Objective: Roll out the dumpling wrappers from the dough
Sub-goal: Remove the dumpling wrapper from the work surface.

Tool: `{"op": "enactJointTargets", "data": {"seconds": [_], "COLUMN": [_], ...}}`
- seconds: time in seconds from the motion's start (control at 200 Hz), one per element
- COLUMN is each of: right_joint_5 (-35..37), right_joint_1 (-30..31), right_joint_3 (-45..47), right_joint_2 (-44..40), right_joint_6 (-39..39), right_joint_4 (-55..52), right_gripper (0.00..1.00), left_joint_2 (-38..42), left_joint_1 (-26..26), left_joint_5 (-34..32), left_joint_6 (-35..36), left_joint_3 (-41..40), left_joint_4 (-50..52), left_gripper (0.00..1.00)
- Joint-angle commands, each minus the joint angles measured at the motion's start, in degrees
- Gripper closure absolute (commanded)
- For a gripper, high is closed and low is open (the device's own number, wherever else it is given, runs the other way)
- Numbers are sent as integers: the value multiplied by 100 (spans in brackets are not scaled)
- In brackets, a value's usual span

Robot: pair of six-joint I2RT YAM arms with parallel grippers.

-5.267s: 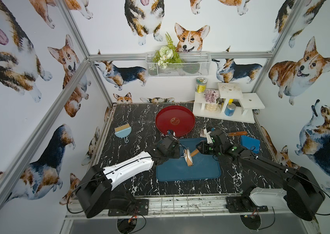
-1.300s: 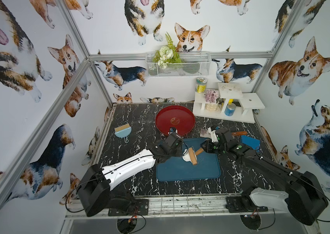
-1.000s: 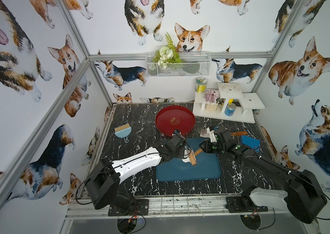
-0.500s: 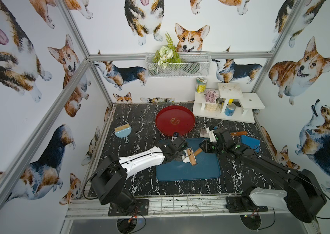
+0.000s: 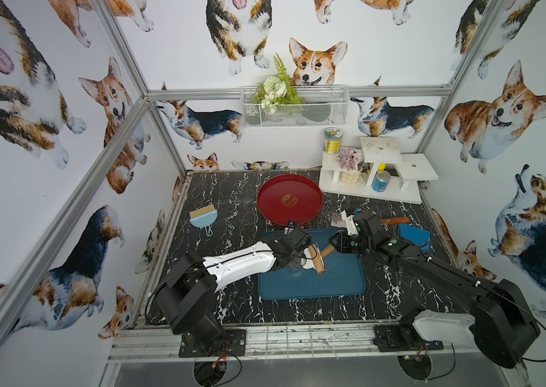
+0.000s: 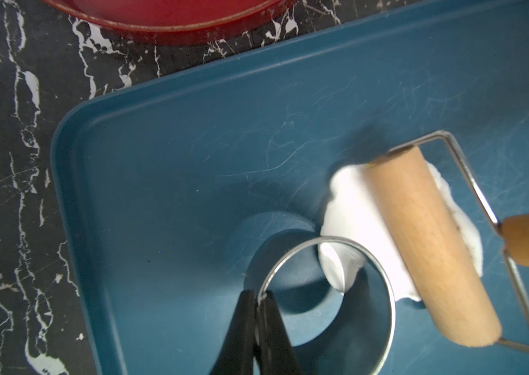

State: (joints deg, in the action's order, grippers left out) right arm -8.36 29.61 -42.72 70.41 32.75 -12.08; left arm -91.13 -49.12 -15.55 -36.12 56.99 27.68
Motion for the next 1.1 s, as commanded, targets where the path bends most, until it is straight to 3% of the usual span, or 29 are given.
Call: {"op": "enactJointTargets", "data": {"seconds": [0.0,1.096], "right_joint_5": [469,1000], "right_joint_1": [-2,-482], "right_joint_3": [-10,51], "right_joint_2": [16,-238], "right_joint_6": [-144,-524], "right_joint_4": [-543,-1277], "right_gripper": [100,100], "left_joint_2": [-1,51], "left_joint_1": [4,4], "left_joint_5": [-6,-27], "left_joint_6": [33,-26], "left_joint_3": [-38,-144], "left_joint_4": [9,-17], "left_gripper": [100,100]}}
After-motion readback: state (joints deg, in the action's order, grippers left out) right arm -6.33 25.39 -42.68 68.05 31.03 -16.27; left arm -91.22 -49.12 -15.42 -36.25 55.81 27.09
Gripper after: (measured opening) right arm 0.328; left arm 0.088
